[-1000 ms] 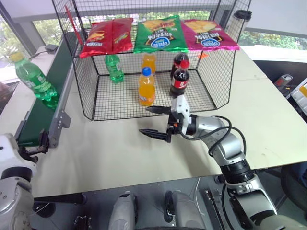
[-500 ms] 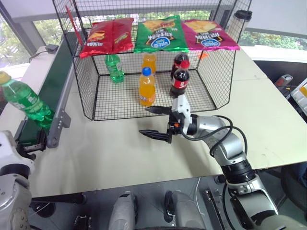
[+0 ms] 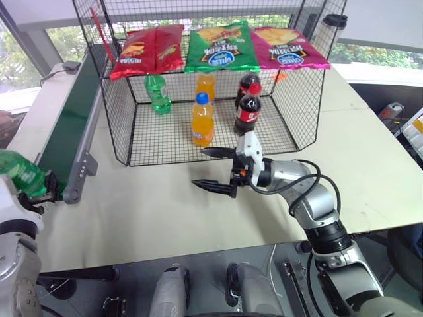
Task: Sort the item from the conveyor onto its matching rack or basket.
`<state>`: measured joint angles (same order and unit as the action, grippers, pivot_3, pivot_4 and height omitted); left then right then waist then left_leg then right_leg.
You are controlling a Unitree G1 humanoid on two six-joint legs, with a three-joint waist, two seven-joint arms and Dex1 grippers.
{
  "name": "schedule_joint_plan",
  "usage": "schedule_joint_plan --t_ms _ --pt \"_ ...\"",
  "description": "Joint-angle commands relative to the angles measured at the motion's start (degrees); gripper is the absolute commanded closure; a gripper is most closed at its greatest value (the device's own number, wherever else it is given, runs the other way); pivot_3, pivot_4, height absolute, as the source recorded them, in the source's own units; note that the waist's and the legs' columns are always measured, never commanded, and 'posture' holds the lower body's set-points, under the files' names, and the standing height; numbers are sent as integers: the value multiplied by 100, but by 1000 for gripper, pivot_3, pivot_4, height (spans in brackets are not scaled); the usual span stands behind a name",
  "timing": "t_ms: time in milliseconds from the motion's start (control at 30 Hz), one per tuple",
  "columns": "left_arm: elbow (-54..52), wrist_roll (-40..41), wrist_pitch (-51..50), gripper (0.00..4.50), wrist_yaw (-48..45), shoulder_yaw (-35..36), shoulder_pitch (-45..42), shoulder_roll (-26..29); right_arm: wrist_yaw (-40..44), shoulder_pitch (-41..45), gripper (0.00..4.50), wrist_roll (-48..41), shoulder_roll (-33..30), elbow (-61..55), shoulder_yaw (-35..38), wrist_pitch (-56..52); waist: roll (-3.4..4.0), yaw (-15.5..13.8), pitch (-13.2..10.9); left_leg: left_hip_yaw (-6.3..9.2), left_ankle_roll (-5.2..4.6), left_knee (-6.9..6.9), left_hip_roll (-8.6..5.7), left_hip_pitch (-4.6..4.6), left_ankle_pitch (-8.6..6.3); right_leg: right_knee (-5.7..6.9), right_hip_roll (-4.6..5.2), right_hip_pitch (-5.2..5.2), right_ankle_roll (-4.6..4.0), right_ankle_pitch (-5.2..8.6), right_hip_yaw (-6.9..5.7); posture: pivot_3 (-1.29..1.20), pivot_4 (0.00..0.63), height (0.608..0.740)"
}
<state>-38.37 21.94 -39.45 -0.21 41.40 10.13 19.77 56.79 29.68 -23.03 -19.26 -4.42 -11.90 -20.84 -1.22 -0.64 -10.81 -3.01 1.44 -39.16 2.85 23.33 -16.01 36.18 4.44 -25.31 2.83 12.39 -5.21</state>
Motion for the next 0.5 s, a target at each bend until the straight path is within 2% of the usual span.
schedule_joint_plan --t_ms 33,67,100,300,500 --pt "-142 5 163 1223 -87 -42 37 -5 -9 21 0 -37 -42 -264 66 34 3 -5 2 1 0 0 0 -1 0 0 0 1 0 0 0 0 150 740" --pt "-174 12 174 1653 -95 -47 58 -27 -13 25 0 -32 -46 -266 68 26 3 -1 2 -1 0 0 0 -1 0 0 1 1 0 0 0 0 150 740" --pt "-198 21 199 1721 -130 -55 80 -31 -19 32 0 -22 -48 -261 66 20 3 0 2 -1 0 0 0 -1 0 0 0 0 -1 0 0 0 150 740" --pt "-365 233 203 1721 -145 96 29 -37 -32 56 0 -7 -63 -237 42 2 3 -9 2 0 0 0 0 -2 0 1 1 1 -1 0 0 0 150 740" --pt "-779 733 -43 1721 -184 429 -24 217 -4 68 0 -3 -76 -203 42 13 2 0 1 0 0 0 0 1 0 -1 1 0 -1 0 0 0 150 740"
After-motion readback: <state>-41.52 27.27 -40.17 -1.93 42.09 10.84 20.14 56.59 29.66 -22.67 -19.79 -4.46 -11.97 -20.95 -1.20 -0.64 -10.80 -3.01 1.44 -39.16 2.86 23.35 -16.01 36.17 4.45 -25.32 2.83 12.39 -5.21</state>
